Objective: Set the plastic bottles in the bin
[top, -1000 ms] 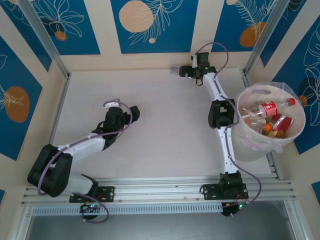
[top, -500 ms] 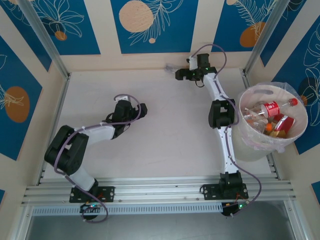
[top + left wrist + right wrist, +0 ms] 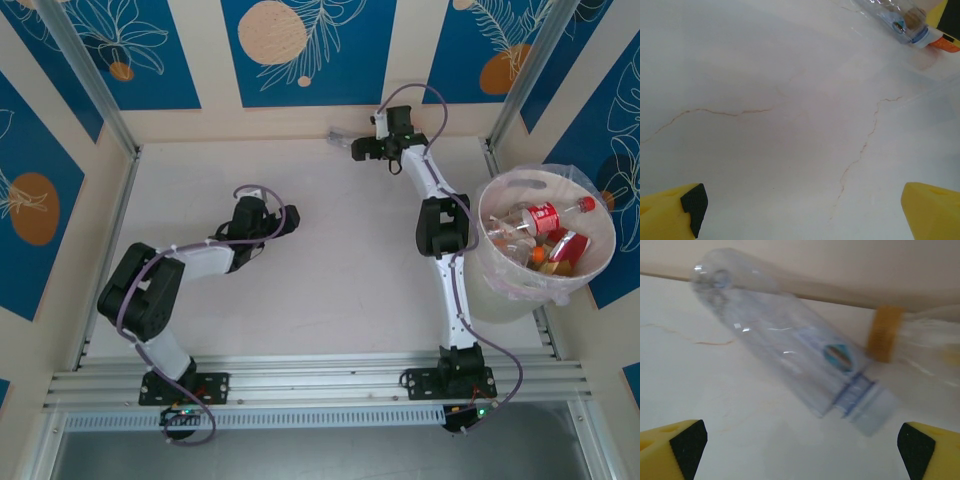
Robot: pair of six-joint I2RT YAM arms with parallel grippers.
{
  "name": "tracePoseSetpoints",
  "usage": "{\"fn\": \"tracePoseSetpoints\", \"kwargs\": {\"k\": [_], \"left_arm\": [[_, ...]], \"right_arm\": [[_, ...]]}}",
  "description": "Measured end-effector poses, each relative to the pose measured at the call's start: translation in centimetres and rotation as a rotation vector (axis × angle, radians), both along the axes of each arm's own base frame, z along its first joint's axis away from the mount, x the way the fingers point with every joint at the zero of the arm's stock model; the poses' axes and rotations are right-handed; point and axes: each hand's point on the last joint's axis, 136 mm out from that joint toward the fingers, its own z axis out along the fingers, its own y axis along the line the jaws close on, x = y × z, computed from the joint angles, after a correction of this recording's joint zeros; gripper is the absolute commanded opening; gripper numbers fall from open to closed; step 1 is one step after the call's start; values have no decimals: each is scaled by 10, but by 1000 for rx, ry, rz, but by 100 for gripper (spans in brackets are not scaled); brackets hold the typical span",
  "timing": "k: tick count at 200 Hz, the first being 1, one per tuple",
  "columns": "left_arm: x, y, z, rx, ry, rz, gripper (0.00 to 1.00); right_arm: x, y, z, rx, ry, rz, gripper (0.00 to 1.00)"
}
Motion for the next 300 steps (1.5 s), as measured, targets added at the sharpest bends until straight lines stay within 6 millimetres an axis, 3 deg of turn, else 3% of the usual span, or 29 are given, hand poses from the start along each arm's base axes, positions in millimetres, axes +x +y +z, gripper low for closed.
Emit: {"fn": "tracePoseSetpoints", "kwargs": {"k": [35, 97, 120, 159, 200, 240, 250, 256, 262, 300], "left_arm": [[1, -1, -2, -7, 8, -9, 100], [10, -7, -17, -15, 38, -20, 100], [15, -8, -23, -17, 52, -24, 100], [32, -13, -22, -38, 49, -41, 100], [46, -24, -18, -66, 40, -74, 100], [46, -31, -24, -81, 58, -104, 100], [46, -31, -25, -83, 60, -107, 100], [46, -32, -25, -85, 60, -110, 100], [45, -32, -25, -87, 61, -112, 100], [44, -34, -24, -92, 64, -122, 100]], "right_arm": [[8, -6, 8, -16, -23, -9, 99], [9, 10, 8, -4, -44, 97, 99], [18, 19, 6, -57, -121, 164, 99], [34, 40, -18, -143, -224, 236, 99], [23, 55, -34, -172, -201, 335, 99], [13, 69, -55, -252, -184, 395, 99], [14, 75, -52, -263, -206, 404, 97], [14, 79, -51, -270, -217, 412, 83], [13, 83, -51, -273, -218, 415, 75], [7, 103, -51, -294, -229, 448, 51]]}}
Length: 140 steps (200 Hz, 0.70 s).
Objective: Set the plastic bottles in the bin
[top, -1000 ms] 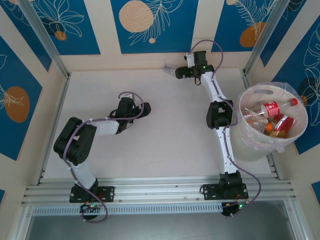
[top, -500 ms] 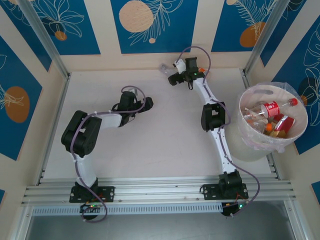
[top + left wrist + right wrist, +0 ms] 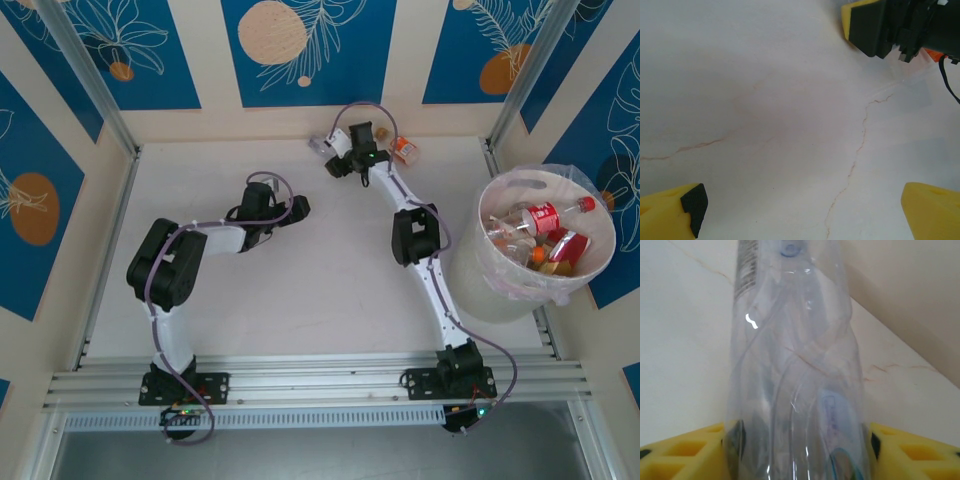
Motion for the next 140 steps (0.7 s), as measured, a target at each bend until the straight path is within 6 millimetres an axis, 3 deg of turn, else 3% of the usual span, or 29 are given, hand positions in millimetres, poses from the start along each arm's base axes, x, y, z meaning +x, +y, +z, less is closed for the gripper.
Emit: {"fn": "tracePoseSetpoints", "kwargs": {"k": [19, 41, 64, 82, 101, 121, 140], "left_arm": [[-1, -2, 0, -8, 4, -7, 100], [-2, -3, 1, -15, 6, -12, 100], [-7, -1, 4, -17, 2, -12, 100], [-14, 3, 13, -22, -12, -12, 100], [-20, 5, 33, -34, -47, -16, 100], [-25, -1, 58, -49, -105, -50, 100], [-32, -13, 82, -69, -172, -102, 100]], "right_arm": [[-2, 3, 3, 3, 2, 2, 42], [-14, 0, 10, -5, 41, -17, 39], [-43, -9, 45, -7, 59, -45, 39], [-75, -12, 99, 24, 21, -65, 39], [-111, -12, 178, 92, -74, -78, 38], [-163, -18, 260, 174, -178, -85, 38], [-213, -30, 313, 244, -240, -98, 38]]}}
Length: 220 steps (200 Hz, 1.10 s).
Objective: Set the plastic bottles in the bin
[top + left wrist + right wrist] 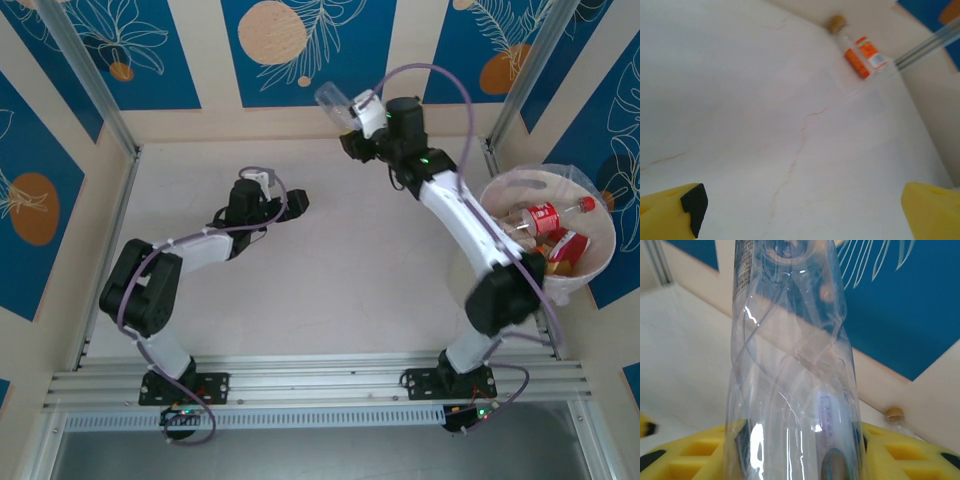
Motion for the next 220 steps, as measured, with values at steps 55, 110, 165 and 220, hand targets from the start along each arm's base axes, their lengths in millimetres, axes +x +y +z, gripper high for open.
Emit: {"fn": "tracePoseSetpoints", "kwargs": {"k": [55, 110, 165, 220], "left_arm": [[-19, -28, 23, -30, -78, -124, 100], [-21, -31, 26, -44, -85, -142, 100], [-21, -32, 26, -51, -82, -144, 100], [-21, -32, 25, -51, -82, -143, 100]], "right_arm": [[-110, -108, 59, 166, -29, -321, 41], [-194, -259, 41, 384, 9, -956, 44], [-190, -305, -3, 573, 163, -1159, 57], [-173, -298, -23, 663, 276, -1121, 95]]}}
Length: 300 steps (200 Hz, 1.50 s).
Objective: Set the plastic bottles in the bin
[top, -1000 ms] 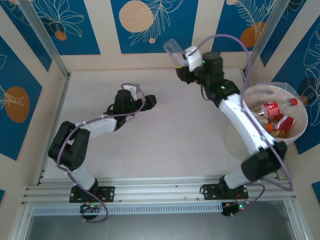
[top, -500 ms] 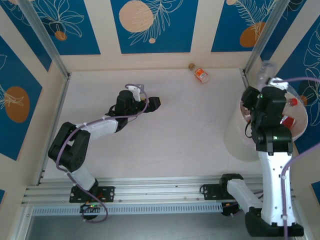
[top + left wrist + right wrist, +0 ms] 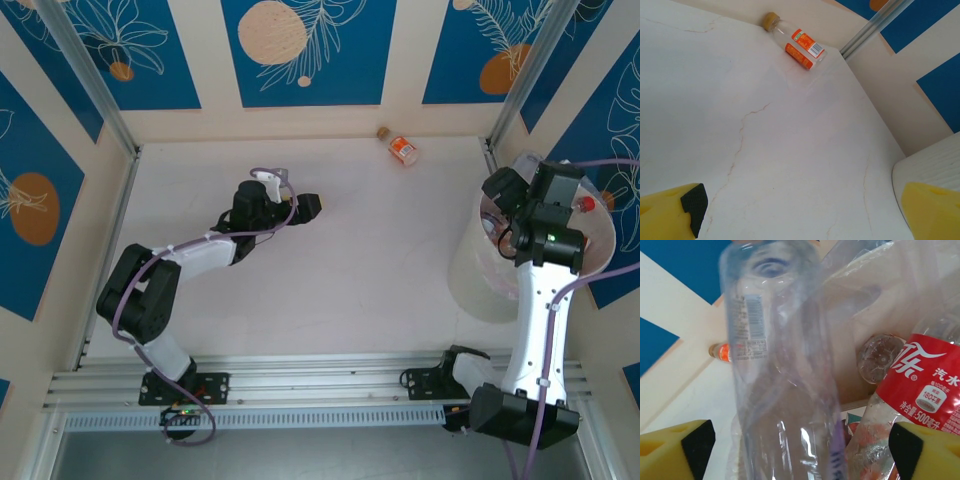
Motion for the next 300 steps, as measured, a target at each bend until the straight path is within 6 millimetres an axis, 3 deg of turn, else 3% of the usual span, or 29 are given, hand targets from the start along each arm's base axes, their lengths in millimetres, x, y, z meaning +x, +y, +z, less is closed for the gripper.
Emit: {"fn": "tracePoseSetpoints", "kwargs": {"k": [47, 67, 108, 147, 162, 189, 232, 263, 285, 300], "left_arm": [[1, 0, -6, 6, 11, 0, 100], [1, -1, -10, 10, 18, 0, 100], [2, -1, -12, 12, 23, 0, 100], [2, -1, -12, 12, 22, 0, 100], [1, -1, -14, 14, 25, 0, 100], [1, -1, -20, 20, 36, 0, 100], [2, -1, -27, 26, 48, 0, 100], [2, -1, -31, 31, 57, 0, 100], [2, -1, -30, 29, 54, 0, 100], [2, -1, -30, 28, 52, 0, 100]], "right_arm": [[-13, 3, 29, -29, -77, 1, 97], [-9, 16, 45, -24, -127, 86, 97], [30, 51, 64, 75, -182, 322, 97], [66, 66, 47, 132, -132, 414, 98], [71, 64, 41, 126, -111, 395, 98], [65, 34, 28, 61, -50, 221, 97], [22, 6, 2, 44, -30, 58, 95], [30, -4, -18, 93, 15, 34, 95], [34, -2, -10, 98, 2, 49, 94], [32, 2, 10, 92, -29, 71, 95]]}}
